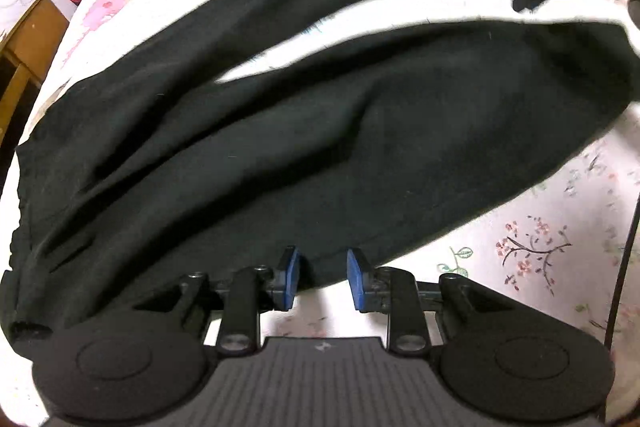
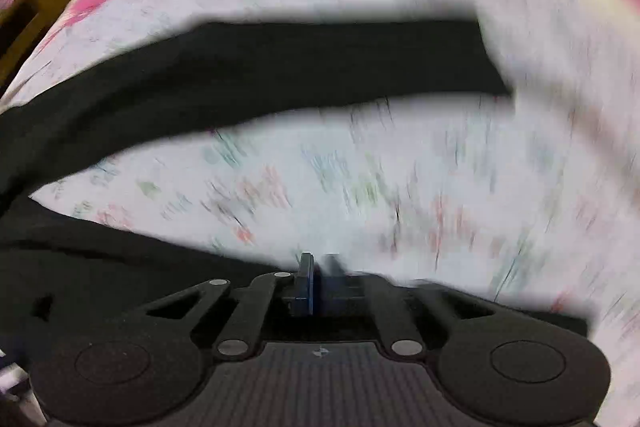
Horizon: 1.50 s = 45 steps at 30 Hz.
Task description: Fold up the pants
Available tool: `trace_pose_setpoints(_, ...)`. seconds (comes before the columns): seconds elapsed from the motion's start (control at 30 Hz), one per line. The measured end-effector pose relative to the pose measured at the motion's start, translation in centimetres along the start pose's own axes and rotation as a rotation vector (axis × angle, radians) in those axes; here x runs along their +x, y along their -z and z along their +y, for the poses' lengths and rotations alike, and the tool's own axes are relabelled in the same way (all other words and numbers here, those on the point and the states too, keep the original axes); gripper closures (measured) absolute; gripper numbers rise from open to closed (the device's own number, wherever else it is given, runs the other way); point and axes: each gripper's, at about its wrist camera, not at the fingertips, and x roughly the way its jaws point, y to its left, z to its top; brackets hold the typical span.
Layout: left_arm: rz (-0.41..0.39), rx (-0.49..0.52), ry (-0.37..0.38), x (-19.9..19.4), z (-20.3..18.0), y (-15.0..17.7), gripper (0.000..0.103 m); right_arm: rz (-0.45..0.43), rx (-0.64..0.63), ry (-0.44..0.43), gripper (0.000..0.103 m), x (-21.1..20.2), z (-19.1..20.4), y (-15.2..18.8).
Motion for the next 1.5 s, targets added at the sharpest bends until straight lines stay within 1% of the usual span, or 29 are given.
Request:
trace_pose_setpoints(0.03,-0.022,-0.018,0.0,-0.7,1.3,0.3,0.065,-0.042,-0.06,-0.036,0.091,-1.2,1.9,-0.6)
trace_pose_setpoints(0.07,-0.036,-0.028,-0.007,-1.0,2.4,0.5,0.065,-0.056,-0.082,-0.099,0.086,-1.8,3.8,-1.1)
trace_pose_setpoints(0.1,-0.047,-0.035,-0.018,-1.2,4.0,0.8,0.065,-0.049,-0.086,-0.161,0.085,-1.7,5.3,-1.5)
trace_pose_setpoints(0.17,-0.053,-0.045,-0.042,-1.0,6.8,1.3,0.065,0.032,-0.088,-0.35,0.087,-0.1,10.1,-2.0)
trace_pose_setpoints(0.2,-0.055,-0.055,-0.06,-0.8,8.5,1.7,0.065,0.06,-0.094,-0.417,0.088,1.0,12.6,-2.1)
trace_pose_setpoints(0.27,-0.062,-0.07,-0.078,-0.2,11.6,1.8,0.065,0.101,-0.107,-0.485,0.089,3.4,16.8,-2.7)
trace_pose_setpoints(0.33,-0.072,-0.075,-0.093,0.2,14.9,2.1,0.065,0.126,-0.11,-0.502,0.089,5.9,19.7,-3.8)
trace_pose_setpoints(0.4,-0.072,-0.078,-0.103,1.0,18.2,2.8,0.064,0.151,-0.109,-0.483,0.089,8.9,22.2,-5.2)
trace_pose_setpoints(0.43,-0.049,-0.081,-0.108,2.2,20.1,3.0,0.064,0.161,-0.106,-0.47,0.089,8.9,23.2,-5.2)
trace_pose_setpoints(0.47,-0.033,-0.088,-0.116,3.0,21.4,3.2,0.064,0.167,-0.094,-0.459,0.089,10.5,23.9,-6.2)
trace_pose_setpoints(0.53,-0.041,-0.128,-0.11,4.1,23.7,3.1,0.064,0.157,-0.039,-0.449,0.09,11.6,25.1,-8.2)
trace_pose_setpoints(0.57,-0.049,-0.155,-0.104,4.3,24.7,3.0,0.06,0.137,-0.013,-0.424,0.095,11.9,25.3,-9.3)
trace_pose_setpoints(0.63,-0.068,-0.177,-0.083,4.9,26.5,2.2,0.056,0.135,0.043,-0.393,0.095,13.1,25.2,-12.3)
trace_pose_setpoints(0.67,-0.097,-0.175,-0.092,4.7,26.9,1.8,0.047,0.131,0.045,-0.373,0.097,13.6,25.4,-13.1)
trace_pose_setpoints(0.73,-0.1,-0.133,-0.128,5.7,27.4,0.9,0.034,0.129,0.014,-0.335,0.099,15.0,25.7,-14.0)
trace_pose_setpoints(0.77,-0.091,-0.109,-0.125,6.1,27.3,0.6,0.034,0.139,-0.004,-0.327,0.099,15.5,25.8,-14.0)
trace_pose_setpoints(0.8,-0.071,-0.093,-0.117,6.4,27.2,0.2,0.034,0.162,-0.024,-0.319,0.099,15.5,25.7,-13.9)
trace_pose_setpoints(0.87,-0.067,-0.077,-0.091,6.0,27.5,0.1,0.035,0.188,-0.095,-0.336,0.093,14.4,25.5,-13.5)
trace_pose_setpoints(0.93,-0.066,-0.07,-0.068,4.7,28.1,0.5,0.035,0.175,-0.163,-0.331,0.091,12.8,24.3,-13.0)
trace_pose_setpoints(1.0,-0.062,-0.108,-0.024,3.5,29.2,0.3,0.036,0.163,-0.201,-0.331,0.091,11.6,23.4,-13.2)
trace_pose_setpoints(1.1,-0.084,-0.131,0.017,2.5,30.7,-1.3,0.036,0.134,-0.22,-0.359,0.088,10.6,22.4,-15.1)
trace_pose_setpoints(1.17,-0.1,-0.12,0.03,2.9,31.6,-2.7,0.036,0.099,-0.229,-0.366,0.085,10.3,21.8,-16.0)
trace_pose_setpoints(1.2,-0.099,-0.123,0.052,3.1,32.1,-3.2,0.036,0.082,-0.238,-0.366,0.084,10.5,21.7,-16.7)
trace_pose_setpoints(1.23,-0.088,-0.132,0.077,3.3,32.6,-3.4,0.036,0.068,-0.246,-0.365,0.084,10.6,21.9,-17.0)
trace_pose_setpoints(1.3,-0.015,-0.158,0.153,3.7,33.8,-2.9,0.035,0.051,-0.261,-0.357,0.084,10.3,21.6,-17.2)
trace_pose_setpoints(1.4,0.11,-0.171,0.145,4.1,34.3,0.1,0.034,0.051,-0.253,-0.395,0.081,9.5,22.4,-16.4)
trace_pose_setpoints(1.43,0.164,-0.166,0.109,4.2,33.7,1.6,0.036,0.053,-0.251,-0.411,0.081,8.6,22.7,-15.7)
trace_pose_setpoints(1.47,0.207,-0.16,0.097,4.3,33.0,2.9,0.038,0.055,-0.249,-0.427,0.081,8.4,22.8,-15.4)
trace_pose_setpoints(1.5,0.258,-0.155,0.113,4.3,32.2,4.4,0.038,0.059,-0.248,-0.442,0.081,8.6,23.7,-14.9)
